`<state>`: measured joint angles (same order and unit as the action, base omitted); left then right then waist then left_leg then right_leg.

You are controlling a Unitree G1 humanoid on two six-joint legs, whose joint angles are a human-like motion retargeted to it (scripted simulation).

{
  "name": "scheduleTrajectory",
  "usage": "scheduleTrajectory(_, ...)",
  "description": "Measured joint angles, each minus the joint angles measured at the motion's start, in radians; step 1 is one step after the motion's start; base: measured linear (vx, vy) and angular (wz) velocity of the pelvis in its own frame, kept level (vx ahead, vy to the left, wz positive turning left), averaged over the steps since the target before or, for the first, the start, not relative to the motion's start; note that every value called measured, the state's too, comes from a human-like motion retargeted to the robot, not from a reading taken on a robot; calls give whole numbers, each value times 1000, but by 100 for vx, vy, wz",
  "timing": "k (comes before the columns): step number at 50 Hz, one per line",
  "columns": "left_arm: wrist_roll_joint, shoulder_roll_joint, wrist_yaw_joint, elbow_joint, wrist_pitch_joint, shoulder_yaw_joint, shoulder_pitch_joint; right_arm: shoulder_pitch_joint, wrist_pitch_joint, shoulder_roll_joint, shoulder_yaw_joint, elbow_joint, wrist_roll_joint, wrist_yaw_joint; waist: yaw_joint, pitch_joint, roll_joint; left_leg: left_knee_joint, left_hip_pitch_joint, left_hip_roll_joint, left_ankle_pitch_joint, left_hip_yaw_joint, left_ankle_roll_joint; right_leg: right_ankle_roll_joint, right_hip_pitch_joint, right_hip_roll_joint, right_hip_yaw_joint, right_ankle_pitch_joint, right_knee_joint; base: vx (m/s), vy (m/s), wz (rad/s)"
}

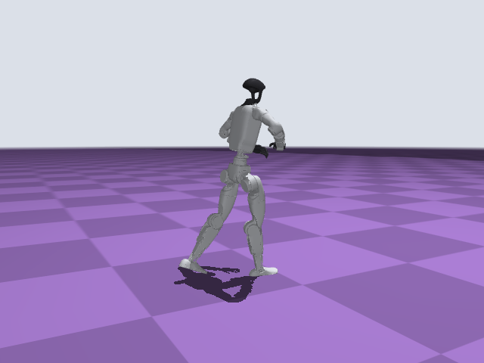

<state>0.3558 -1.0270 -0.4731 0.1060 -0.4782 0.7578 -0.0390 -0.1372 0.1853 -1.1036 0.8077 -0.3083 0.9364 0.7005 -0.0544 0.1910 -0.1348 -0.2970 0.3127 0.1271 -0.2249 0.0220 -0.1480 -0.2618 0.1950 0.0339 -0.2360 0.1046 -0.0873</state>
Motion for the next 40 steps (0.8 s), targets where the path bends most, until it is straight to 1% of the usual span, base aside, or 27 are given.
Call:
scheduleTrajectory(3,-1,-48,61,34,35,-28,22,15,38,-42,-21,-47,-70,-75,20,-22,-44,-328,-176,34,61,-44,53,0,-51,66,23,-18,0,60,0,7)
scheduleTrajectory(5,-27,-86,111,63,55,-53,50,38,69,-77,-39,-85,-139,-150,36,-46,-65,-506,-313,43,76,-89,102,0,-64,106,34,-36,0,52,5,4)
scheduleTrajectory(6,-45,-103,132,73,61,-68,68,54,80,-93,-46,-98,-169,-189,51,-53,-76,-550,-362,43,62,-115,129,0,-71,119,42,-45,2,50,2,-19)
scheduleTrajectory(9,-111,-148,192,85,70,-129,129,102,101,-138,-85,-128,-256,-309,107,-63,-104,-588,-488,31,-24,-182,194,0,-82,136,75,-68,4,45,-5,-51)
scheduleTrajectory(10,-134,-160,207,83,72,-154,151,120,104,-151,-103,-134,-281,-344,128,-63,-112,-571,-523,25,-57,-198,208,0,-83,135,86,-76,4,41,-10,-64)
scheduleTrajectory(12,-179,-169,222,58,74,-209,200,156,102,-170,-145,-131,-313,-388,165,-61,-120,-473,-574,13,-93,-208,217,0,-87,123,107,-96,3,39,-9,-61)
scheduleTrajectory(15,-256,-149,228,-13,82,-290,275,211,96,-185,-211,-101,-329,-404,208,-54,-115,-235,-616,-7,-71,-195,200,0,-101,93,131,-132,3,39,-3,-55)
scheduleTrajectory(17,-334,-95,247,-88,89,-344,323,246,98,-180,-255,-63,-324,-388,232,-38,-93,-31,-604,-29,8,-190,170,0,-128,67,147,-161,5,42,8,-59)
scheduleTrajectory(20,-476,38,305,-233,122,-400,375,286,98,-141,-286,21,-333,-365,261,-9,-37,219,-573,-75,155,-212,113,0,-199,25,170,-209,12,46,19,-61)
scheduleTrajectory(22,-608,165,367,-357,167,-431,384,295,86,-91,-285,101,-371,-371,271,9,-2,331,-556,-94,216,-252,64,1,-256,12,183,-240,16,50,22,-50)
scheduleTrajectory(23,-678,231,395,-419,198,-451,387,301,74,-59,-284,142,-398,-381,273,14,9,367,-554,-100,221,-274,41,5,-283,8,188,-256,18,51,17,-38)
scheduleTrajectory(25,-814,357,452,-548,269,-500,375,299,44,10,-281,234,-467,-412,273,20,24,384,-564,-113,175,-311,6,19,-332,2,195,-283,21,51,12,-27)
scheduleTrajectory(27,-909,446,502,-653,339,-563,352,289,12,79,-289,319,-534,-454,272,14,29,384,-565,-120,134,-327,-5,35,-370,-3,200,-305,24,53,10,-20)
scheduleTrajectory(28,-936,473,524,-686,370,-594,343,286,-2,109,-298,353,-560,-475,273,8,32,384,-558,-124,133,-330,-5,45,-387,-8,204,-315,28,54,11,-20)
scheduleTrajectory(30,-951,489,575,-703,416,-644,338,290,-21,151,-327,395,-591,-514,277,-10,35,384,-538,-134,160,-332,-3,67,-413,-20,212,-335,40,54,11,-18)
scheduleTrajectory(31,-938,474,606,-678,429,-661,345,299,-26,159,-350,396,-596,-531,279,-21,36,384,-526,-138,179,-331,-1,77,-422,-26,215,-344,52,54,11,-13)
scheduleTrajectory(33,-904,424,672,-601,445,-691,364,327,-30,163,-400,378,-607,-566,281,-41,34,384,-502,-144,201,-327,4,100,-432,-34,218,-358,88,52,12,-2)
scheduleTrajectory(35,-874,355,736,-498,453,-720,387,367,-31,150,-459,329,-631,-604,277,-57,33,384,-473,-147,192,-312,12,127,-430,-38,213,-355,151,50,13,14)
scheduleTrajectory(37,-863,283,782,-390,462,-748,407,418,-30,127,-527,254,-680,-648,267,-69,43,384,-435,-158,165,-292,14,155,-402,-47,202,-319,271,46,14,21)
scheduleTrajectory(38,-858,247,802,-337,467,-761,415,447,-29,110,-569,208,-715,-675,266,-78,53,384,-419,-169,151,-285,12,168,-365,-55,196,-294,367,41,15,14)
scheduleTrajectory(40,-857,181,815,-251,466,-775,409,489,-27,74,-644,124,-774,-723,260,-105,67,376,-411,-190,128,-272,10,168,-245,-65,186,-235,599,35,14,11)
